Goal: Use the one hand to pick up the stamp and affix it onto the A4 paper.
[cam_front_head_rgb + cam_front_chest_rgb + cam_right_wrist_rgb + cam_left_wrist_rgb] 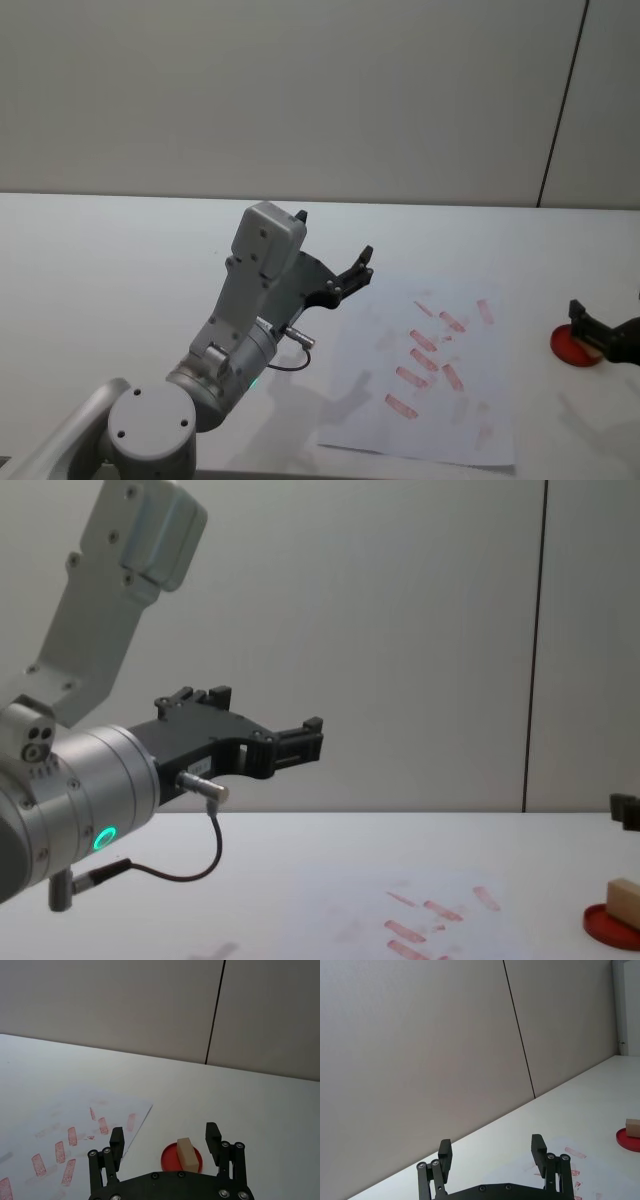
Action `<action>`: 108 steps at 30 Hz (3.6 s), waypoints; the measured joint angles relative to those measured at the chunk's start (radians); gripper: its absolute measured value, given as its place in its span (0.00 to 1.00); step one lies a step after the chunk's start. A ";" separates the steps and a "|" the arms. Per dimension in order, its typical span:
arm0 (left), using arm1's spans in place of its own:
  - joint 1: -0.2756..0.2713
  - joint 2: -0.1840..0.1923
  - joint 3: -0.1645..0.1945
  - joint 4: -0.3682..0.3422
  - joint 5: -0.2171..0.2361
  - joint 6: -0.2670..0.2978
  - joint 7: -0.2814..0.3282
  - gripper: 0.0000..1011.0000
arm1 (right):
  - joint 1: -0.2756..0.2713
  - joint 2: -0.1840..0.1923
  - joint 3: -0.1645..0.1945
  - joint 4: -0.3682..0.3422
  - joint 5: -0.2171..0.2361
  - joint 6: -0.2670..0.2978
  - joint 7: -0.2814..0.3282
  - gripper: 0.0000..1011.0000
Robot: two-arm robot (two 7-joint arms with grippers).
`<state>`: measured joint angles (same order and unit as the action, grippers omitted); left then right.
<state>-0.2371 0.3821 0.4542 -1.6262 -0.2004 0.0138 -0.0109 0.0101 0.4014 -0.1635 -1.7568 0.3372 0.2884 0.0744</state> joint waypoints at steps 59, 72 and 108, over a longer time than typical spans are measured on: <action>0.000 0.000 0.000 0.000 0.000 0.000 0.000 0.99 | 0.246 -0.097 -0.010 0.313 0.014 0.235 0.012 0.99; 0.000 0.000 0.000 0.000 0.000 0.000 0.000 0.99 | 0.276 -0.116 -0.021 0.367 -0.006 0.236 0.018 0.99; 0.000 0.000 0.000 0.000 0.000 0.000 0.000 0.99 | 0.302 -0.132 -0.029 0.412 -0.025 0.247 0.028 0.70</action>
<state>-0.2371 0.3821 0.4542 -1.6262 -0.2003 0.0139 -0.0109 0.3120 0.2695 -0.1927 -1.3452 0.3121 0.5354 0.1020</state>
